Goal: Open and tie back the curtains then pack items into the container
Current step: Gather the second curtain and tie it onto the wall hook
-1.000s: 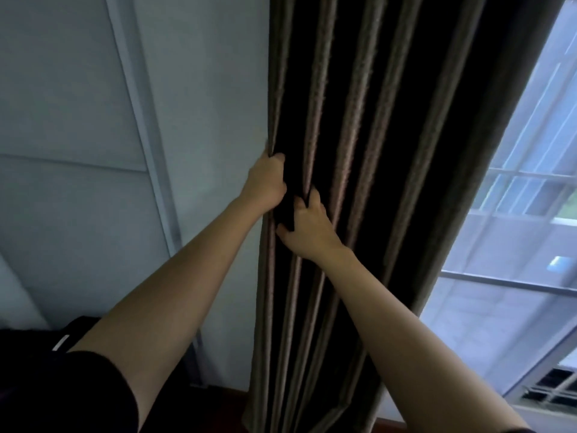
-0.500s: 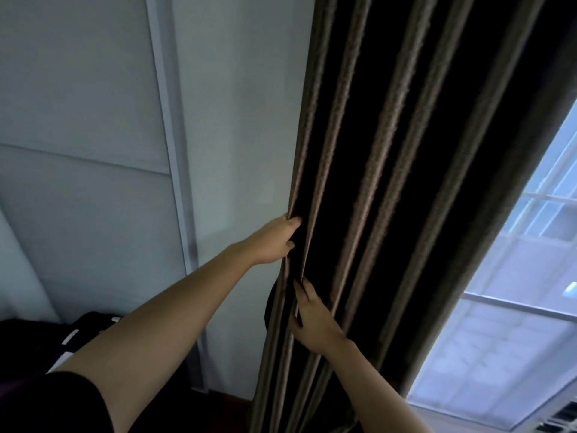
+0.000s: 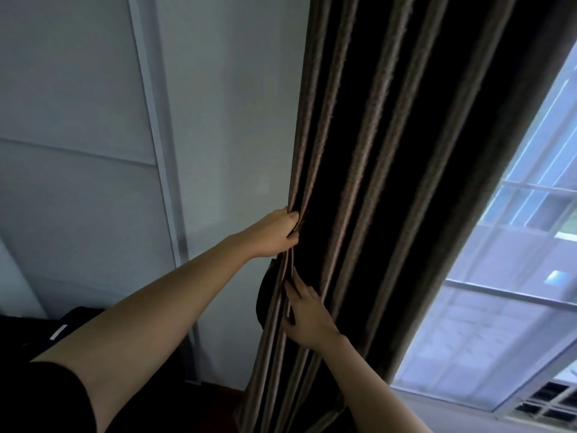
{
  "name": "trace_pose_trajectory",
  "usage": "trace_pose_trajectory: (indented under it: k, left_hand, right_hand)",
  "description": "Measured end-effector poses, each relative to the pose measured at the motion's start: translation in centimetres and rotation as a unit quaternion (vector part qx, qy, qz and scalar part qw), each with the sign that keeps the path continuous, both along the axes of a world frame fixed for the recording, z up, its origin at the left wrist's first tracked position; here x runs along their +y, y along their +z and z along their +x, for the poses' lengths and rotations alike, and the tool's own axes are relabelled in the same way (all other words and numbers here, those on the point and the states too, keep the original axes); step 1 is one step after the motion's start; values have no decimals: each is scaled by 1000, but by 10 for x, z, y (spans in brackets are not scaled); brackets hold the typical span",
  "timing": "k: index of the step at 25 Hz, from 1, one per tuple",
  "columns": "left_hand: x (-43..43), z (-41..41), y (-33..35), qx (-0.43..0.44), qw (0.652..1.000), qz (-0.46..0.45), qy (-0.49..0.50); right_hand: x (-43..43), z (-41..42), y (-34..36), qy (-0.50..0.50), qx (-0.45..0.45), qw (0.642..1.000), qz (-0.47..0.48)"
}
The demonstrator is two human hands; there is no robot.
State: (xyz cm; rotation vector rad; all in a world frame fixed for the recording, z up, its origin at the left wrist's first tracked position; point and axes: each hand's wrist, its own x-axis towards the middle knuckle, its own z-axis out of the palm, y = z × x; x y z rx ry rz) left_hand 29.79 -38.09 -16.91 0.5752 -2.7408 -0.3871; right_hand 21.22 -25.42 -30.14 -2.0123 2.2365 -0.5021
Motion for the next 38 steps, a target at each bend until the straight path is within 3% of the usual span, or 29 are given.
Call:
trace_pose_trajectory:
  k: [2,4,6,11,17,27,30,32,33,36,38]
  left_hand:
    - [-3,3,-2,1,1000,-6,8]
    - [-4,5,-1,2,1000,-10,8]
    - [-3,6,-2,2,1000,-14,8]
    - [5,3,-5,8,1000,-13,9]
    - [14,-3,-1,-7,1000,6,14]
    - [43,-21,4,-8,1000,21,-3]
    - [50,-23,0,22,1000,-14,13]
    - [50,-18,-2,51,998,-28,21]
    - [48,-14,-2,53,998,-34,26]
    - [40,-5,-5,59,997,-42,34]
    - [36,-3,-9,60,997,-27,40]
  right_hand:
    - [7,-5,7,-32,14,988,-148]
    - [7,-13,28,-117,-9,944,-309]
    - [0,-22,58,-161,-40,922,-350]
    - [-22,-48,82,-126,-88,968,-198]
    - [12,-26,6,1,-61,998,-22]
    - [20,-9,12,-18,-32,997,61]
    - [23,-11,15,-20,-23,997,75]
    - [32,-21,22,2,-15,1000,21]
    - [35,-28,29,-8,-4,999,-50]
    - [39,-45,64,-153,-37,941,-301]
    - [32,-54,95,-200,-96,924,-311]
